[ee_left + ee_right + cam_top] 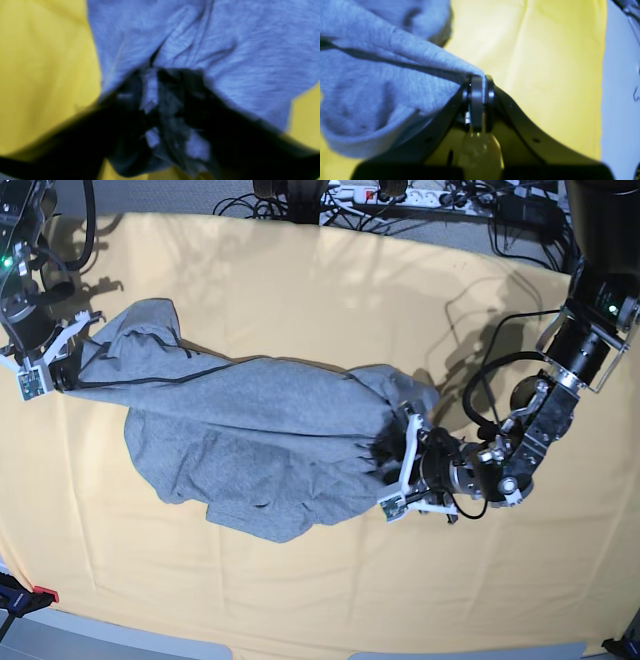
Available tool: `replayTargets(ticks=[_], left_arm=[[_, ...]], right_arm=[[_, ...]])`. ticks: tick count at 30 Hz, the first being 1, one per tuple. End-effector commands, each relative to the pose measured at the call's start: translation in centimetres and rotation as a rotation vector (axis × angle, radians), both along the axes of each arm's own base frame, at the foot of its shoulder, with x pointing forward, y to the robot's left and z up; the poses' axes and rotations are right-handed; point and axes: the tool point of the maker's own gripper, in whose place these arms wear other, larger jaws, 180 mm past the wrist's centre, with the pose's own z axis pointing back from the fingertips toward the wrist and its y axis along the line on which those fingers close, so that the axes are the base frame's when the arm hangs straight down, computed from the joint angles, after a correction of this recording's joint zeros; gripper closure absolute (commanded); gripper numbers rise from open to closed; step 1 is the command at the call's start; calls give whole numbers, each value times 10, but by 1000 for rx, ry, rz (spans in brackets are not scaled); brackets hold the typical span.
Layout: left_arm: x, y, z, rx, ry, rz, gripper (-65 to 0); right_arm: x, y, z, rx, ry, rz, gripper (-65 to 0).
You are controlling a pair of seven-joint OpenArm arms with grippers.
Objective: Layout the t-shirt on the table in an organized manner, then fold the t-shirt properly
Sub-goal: 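Reach the left gripper into the shirt bundle and grasp cloth, then stretch the shirt between both grippers, pulling them apart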
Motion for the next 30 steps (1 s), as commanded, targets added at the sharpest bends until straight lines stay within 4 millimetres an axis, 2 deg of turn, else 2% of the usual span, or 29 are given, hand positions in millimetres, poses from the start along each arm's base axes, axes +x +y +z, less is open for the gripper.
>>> replayTargets(ticks=[1,2,4,5,6,9,11,13,15,17,18,23,26,30], left_arm=[[18,5,20,-6,-65,42,-417],[20,6,20,-3,-69,60,-446],[22,10,21,20,-65,69,-449],[24,13,22,42,-63,76,-449],[27,16,27,57,-66,82,-449],[36,21,49,39,-57,100,-449],[31,24,64,-6,-15,76,-449],[13,26,74,-69,78,9,-449],[-15,24,82,-138,207,-76,-449],[-42,19,88,-206,327,-156,-442],[-48,15,90,-249,353,-166,-429],[-70,25,59,-243,440,-139,-367],[-87,33,39,-234,503,-115,-367],[-116,33,12,-238,590,-113,-368]], right_arm=[[7,-6,12,-9,-40,-3,-8],[9,-8,10,-5,-37,-12,-83],[13,-14,13,-14,-40,-30,-245],[14,-19,16,-29,-39,-39,-306],[16,-23,20,-46,-36,-40,-336],[22,-28,34,-82,-40,-18,-343],[22,-14,40,-60,-30,55,-343],[15,7,38,-24,17,141,-343],[7,21,34,21,56,194,-343],[4,28,31,52,78,216,-343],[4,31,32,65,74,227,-343],[2,36,32,85,74,246,-343],[-3,36,27,87,94,246,-343],[-1,37,29,90,79,249,-343]])
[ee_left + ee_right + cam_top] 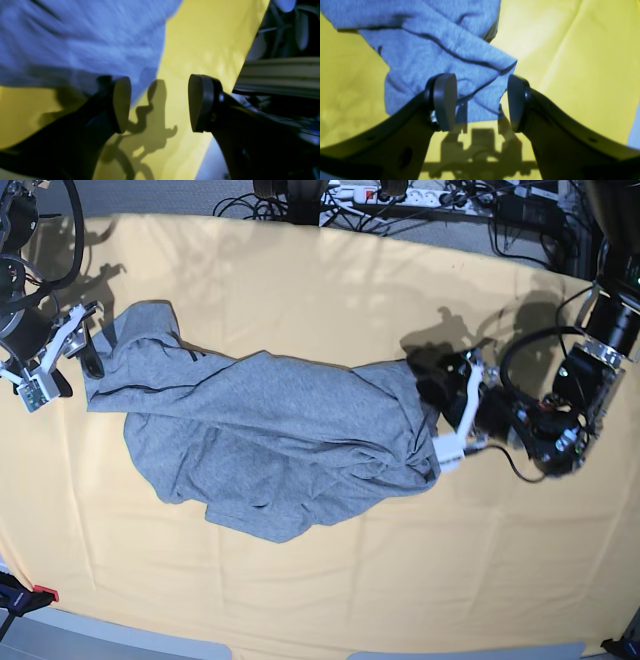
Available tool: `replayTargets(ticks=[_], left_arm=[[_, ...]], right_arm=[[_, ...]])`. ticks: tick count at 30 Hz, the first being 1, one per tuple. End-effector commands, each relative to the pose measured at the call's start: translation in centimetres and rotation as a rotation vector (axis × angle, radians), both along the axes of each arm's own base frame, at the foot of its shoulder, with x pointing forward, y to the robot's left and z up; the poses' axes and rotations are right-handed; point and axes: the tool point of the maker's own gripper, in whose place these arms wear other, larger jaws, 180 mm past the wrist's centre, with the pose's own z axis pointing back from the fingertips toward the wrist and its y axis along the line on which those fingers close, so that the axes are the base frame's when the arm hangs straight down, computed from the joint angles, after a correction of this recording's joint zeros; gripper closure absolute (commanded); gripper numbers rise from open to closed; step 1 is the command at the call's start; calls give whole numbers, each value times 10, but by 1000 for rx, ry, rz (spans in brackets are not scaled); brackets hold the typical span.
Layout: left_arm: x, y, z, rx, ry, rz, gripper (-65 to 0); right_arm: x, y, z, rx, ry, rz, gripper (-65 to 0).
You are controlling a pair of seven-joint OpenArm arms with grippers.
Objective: Layout the t-shirt on the table in an organized manner, then fold the t-shirt properly
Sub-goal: 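Stretch the shirt between both grippers, pulling them apart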
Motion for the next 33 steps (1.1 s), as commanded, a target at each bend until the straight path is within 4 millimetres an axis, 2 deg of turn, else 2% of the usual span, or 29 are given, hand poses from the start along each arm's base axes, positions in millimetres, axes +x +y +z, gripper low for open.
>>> replayTargets(ticks=[1,3,5,9,10,11,13,14,19,25,30,33], left_arm=[[4,-5,13,-36,-29,-6,-368],[-5,-7,8,-34,-18,-19,-368],[-7,5,-8,59,-37,-30,-368],[17,12,-29,127,-204,37,-358],[22,13,-33,144,-241,41,-321],[26,14,-36,161,-271,39,-252],[29,15,-41,196,-299,25,-45],[30,15,-42,203,-305,21,0],[27,5,-27,164,-291,-2,0],[31,-17,8,52,-293,-28,0],[32,-18,11,55,-301,-36,0],[32,-18,11,55,-301,-35,0]], right_arm=[[6,0,13,-9,-46,15,-343],[6,0,14,-9,-47,15,-343],[6,0,13,-9,-46,15,-343],[7,0,14,-8,-50,15,-343],[7,0,15,-9,-51,15,-343],[7,0,15,-8,-52,16,-343],[7,0,14,-9,-51,16,-343],[7,0,14,-11,-51,20,-343],[14,0,18,33,-109,24,-343],[31,-27,-1,88,-92,-71,-343],[42,-38,-28,264,-33,-124,-343],[53,-47,-33,301,-17,-158,-343]])
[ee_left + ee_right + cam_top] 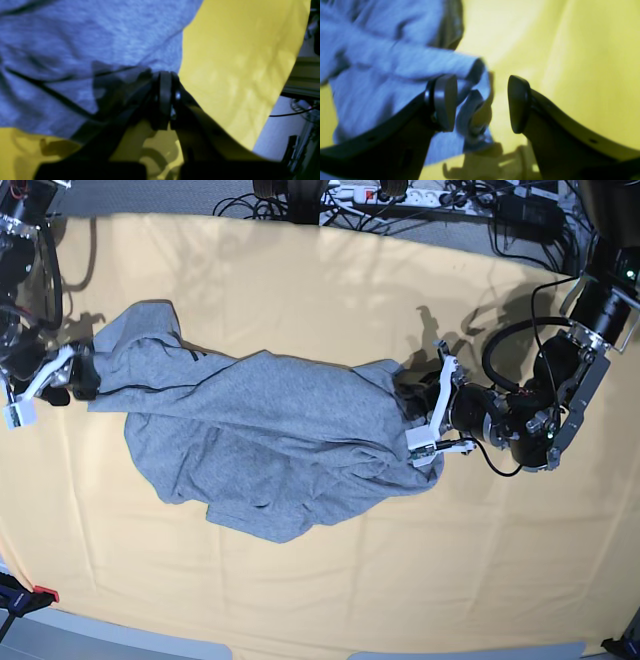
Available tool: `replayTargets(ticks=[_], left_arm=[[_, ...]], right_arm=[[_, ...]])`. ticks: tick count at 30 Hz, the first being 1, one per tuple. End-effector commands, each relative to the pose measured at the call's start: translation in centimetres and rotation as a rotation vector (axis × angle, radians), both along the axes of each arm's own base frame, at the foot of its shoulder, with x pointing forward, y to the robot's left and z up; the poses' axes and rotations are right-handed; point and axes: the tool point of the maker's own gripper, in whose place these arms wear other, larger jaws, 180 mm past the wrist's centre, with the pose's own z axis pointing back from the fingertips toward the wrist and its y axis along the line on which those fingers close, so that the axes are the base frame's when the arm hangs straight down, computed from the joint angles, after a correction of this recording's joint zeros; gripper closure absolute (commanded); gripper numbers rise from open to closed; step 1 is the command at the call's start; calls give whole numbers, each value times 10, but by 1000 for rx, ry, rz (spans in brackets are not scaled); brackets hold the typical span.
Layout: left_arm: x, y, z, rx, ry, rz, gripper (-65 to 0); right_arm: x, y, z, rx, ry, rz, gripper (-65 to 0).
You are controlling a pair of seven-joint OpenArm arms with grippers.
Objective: Layout the t-shirt on the table in an organized manner, then fold the t-shirt properly
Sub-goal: 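Stretch the shirt between both grippers, pulling them apart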
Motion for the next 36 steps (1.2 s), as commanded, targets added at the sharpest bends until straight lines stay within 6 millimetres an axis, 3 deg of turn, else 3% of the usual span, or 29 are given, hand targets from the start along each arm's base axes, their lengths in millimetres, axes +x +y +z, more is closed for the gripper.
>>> replayTargets(ticks=[1,5,10,16,18,20,21,24,28,33,36], left_arm=[[12,-1,16,-28,-43,4,0],[12,-1,16,-29,-43,4,0],[11,0,16,-24,-42,3,0],[12,2,14,-13,-46,4,0],[12,2,14,-9,-48,3,0],[13,1,14,-12,-52,4,0],[14,1,16,-17,-56,6,0],[24,0,27,-21,-88,6,0],[41,4,58,-60,-119,20,0],[36,7,96,-196,-64,34,0],[28,8,91,-211,-26,36,0]], right_arm=[[15,-5,23,2,-77,3,-343],[21,7,23,40,-83,32,-348],[22,15,-3,-123,13,103,-348],[22,28,-14,-156,39,155,-342],[21,33,-16,-156,47,171,-250],[21,35,-17,-156,50,179,-43],[23,35,-16,-157,46,178,0],[30,30,-5,-164,13,163,0],[36,27,32,-151,-88,142,0],[15,30,66,-167,-155,154,0],[4,34,65,-187,-152,168,0]])
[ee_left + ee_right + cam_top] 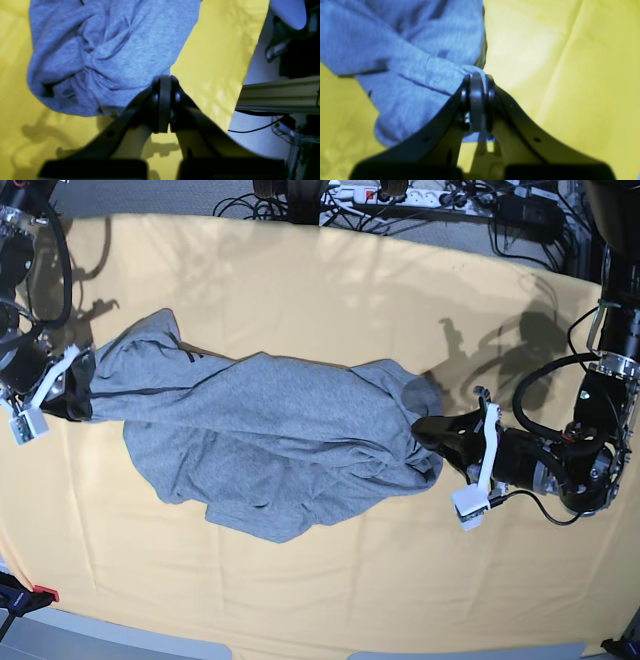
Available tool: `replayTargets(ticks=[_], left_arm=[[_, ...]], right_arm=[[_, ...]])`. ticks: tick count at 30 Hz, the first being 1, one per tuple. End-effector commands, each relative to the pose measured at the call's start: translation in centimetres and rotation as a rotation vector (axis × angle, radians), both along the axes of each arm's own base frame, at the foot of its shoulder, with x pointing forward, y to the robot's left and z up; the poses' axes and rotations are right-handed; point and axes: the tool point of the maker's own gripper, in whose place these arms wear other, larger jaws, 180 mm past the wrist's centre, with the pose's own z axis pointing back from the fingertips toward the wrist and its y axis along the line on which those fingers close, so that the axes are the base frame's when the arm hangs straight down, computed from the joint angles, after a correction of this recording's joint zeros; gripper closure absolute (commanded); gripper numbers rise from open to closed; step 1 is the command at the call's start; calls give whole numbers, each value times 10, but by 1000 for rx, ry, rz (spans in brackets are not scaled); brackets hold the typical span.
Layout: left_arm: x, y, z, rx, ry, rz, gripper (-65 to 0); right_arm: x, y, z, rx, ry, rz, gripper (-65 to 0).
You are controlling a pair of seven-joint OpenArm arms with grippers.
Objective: Layout the t-shirt on the table in an organized manner, then fold the t-shirt properly
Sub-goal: 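Stretch the shirt between both grippers, pulling them apart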
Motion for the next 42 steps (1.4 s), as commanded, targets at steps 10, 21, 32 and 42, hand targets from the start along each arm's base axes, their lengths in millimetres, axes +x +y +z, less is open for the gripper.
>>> replayTargets(ticks=[10,21,32,42], left_arm=[[-37,-2,-51,29,106,11,-475],[-35,-16,-97,105,6,67,-203],[-1,-3,-32,35,-34,53,0],[5,34,3,64,-37,64,0]], right_arm=[[2,-6,8,-38,-64,-6,0],[2,-6,9,-37,-67,-5,0],[2,-7,8,-46,-60,-6,0],[1,-27,17,-158,-40,5,0]])
